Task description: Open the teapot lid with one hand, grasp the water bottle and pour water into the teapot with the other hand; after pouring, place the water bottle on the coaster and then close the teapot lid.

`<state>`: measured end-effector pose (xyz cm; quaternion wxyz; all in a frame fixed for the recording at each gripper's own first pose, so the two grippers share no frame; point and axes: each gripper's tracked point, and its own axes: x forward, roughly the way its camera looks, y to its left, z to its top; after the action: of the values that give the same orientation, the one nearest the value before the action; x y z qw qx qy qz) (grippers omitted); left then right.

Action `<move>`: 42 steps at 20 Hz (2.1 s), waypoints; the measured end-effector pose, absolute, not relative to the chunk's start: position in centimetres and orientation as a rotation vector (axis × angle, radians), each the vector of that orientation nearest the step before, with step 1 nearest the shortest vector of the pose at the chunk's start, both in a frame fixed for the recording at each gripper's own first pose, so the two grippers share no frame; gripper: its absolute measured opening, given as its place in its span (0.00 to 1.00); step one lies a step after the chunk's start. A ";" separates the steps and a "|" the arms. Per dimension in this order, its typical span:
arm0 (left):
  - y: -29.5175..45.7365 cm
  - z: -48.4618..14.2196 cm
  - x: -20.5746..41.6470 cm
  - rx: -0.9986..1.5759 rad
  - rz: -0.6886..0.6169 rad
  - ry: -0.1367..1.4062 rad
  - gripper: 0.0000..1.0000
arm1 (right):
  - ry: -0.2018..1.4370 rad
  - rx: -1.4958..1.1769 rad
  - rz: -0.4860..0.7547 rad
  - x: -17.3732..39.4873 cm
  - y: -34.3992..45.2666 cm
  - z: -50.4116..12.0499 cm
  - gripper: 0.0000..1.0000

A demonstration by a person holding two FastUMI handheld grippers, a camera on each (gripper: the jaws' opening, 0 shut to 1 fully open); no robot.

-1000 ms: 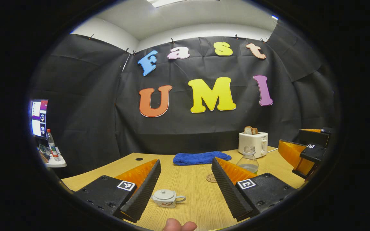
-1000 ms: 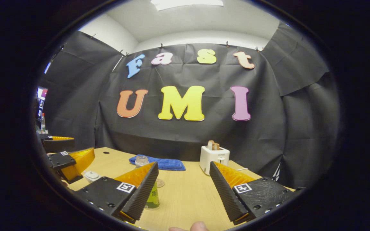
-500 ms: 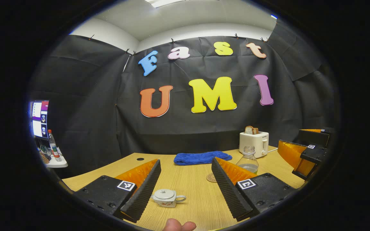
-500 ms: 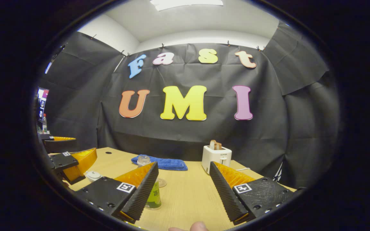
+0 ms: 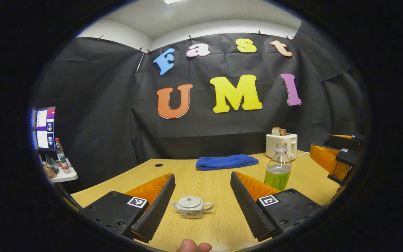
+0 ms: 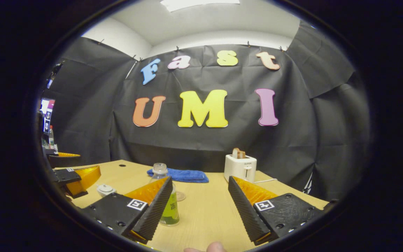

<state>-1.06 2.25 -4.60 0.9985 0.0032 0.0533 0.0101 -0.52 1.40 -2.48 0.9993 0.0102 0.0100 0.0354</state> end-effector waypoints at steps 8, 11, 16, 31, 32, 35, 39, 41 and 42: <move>4.7 -9.4 1.5 0.008 0.049 0.191 0.99 | 0.084 -0.001 0.055 0.4 0.3 -5.3 0.95; 4.5 -11.0 3.0 -0.003 0.033 0.235 0.98 | 0.093 -0.008 0.044 0.8 -0.1 -5.7 0.95; 3.9 -12.8 4.6 0.001 0.017 0.298 0.75 | 0.098 -0.013 0.016 1.5 -1.4 -5.8 0.95; 4.9 -13.4 5.6 0.017 0.090 0.324 0.08 | 0.128 -0.007 0.034 2.3 -1.5 -7.0 0.96; 5.1 -13.3 5.6 0.011 0.097 0.320 0.06 | 0.126 -0.003 0.042 2.3 -1.3 -6.9 0.96; 5.3 -12.5 5.4 -0.007 0.101 0.310 0.04 | 0.110 0.013 0.078 2.2 -0.6 -6.8 0.95; 5.5 -10.2 5.1 -0.006 0.096 0.261 0.03 | 0.119 0.033 0.141 1.6 1.1 -7.3 0.96; 5.5 -9.2 4.4 -0.007 0.093 0.246 0.03 | 0.126 0.037 0.175 1.1 2.0 -7.5 0.96; 5.5 -8.7 4.0 -0.004 0.094 0.234 0.03 | 0.131 0.042 0.191 0.7 2.5 -7.6 0.96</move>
<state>4.03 5.55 -8.72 0.9921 -0.0018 0.1166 0.0468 0.73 2.49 -7.65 0.9931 0.0212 0.0656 0.0951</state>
